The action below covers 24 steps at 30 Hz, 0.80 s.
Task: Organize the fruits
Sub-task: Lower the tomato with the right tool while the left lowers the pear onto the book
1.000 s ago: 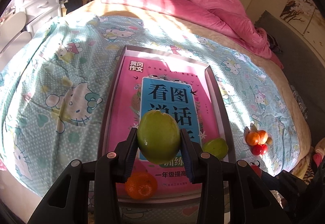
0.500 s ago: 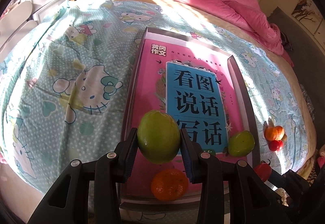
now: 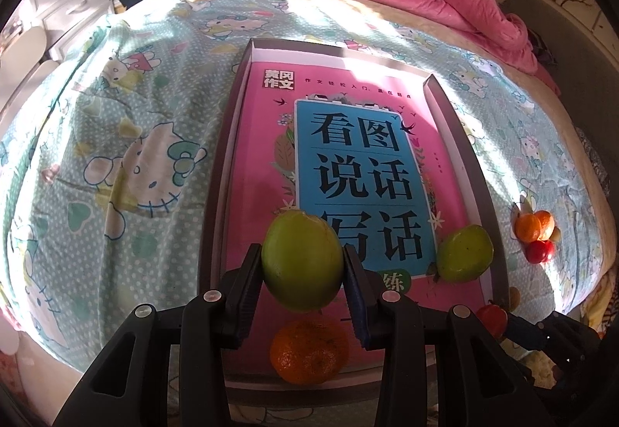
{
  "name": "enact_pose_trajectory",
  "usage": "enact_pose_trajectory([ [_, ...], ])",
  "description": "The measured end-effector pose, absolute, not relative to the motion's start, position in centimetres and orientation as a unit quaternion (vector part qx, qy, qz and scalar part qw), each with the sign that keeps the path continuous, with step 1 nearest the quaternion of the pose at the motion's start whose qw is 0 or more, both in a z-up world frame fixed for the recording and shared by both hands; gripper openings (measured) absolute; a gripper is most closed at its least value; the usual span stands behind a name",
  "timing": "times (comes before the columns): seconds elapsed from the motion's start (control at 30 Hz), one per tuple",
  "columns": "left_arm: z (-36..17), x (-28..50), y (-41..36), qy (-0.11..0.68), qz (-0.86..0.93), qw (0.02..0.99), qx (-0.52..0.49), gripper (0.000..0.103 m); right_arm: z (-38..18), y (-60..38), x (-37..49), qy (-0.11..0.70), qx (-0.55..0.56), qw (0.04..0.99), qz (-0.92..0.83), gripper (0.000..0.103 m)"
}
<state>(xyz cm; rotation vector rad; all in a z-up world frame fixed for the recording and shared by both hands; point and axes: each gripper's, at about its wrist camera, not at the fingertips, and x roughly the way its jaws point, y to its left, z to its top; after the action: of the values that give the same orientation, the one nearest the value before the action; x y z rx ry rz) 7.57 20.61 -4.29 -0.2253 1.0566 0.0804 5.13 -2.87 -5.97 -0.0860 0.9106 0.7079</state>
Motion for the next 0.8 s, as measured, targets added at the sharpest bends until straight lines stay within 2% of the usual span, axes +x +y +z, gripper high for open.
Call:
enact_pose_trajectory([
  [0.8,-5.1,8.7,20.0,0.516,0.039,0.85,-0.099,0.042,-7.0,-2.2,5.8,0.469,-0.042,0.829,0.302,0.03],
])
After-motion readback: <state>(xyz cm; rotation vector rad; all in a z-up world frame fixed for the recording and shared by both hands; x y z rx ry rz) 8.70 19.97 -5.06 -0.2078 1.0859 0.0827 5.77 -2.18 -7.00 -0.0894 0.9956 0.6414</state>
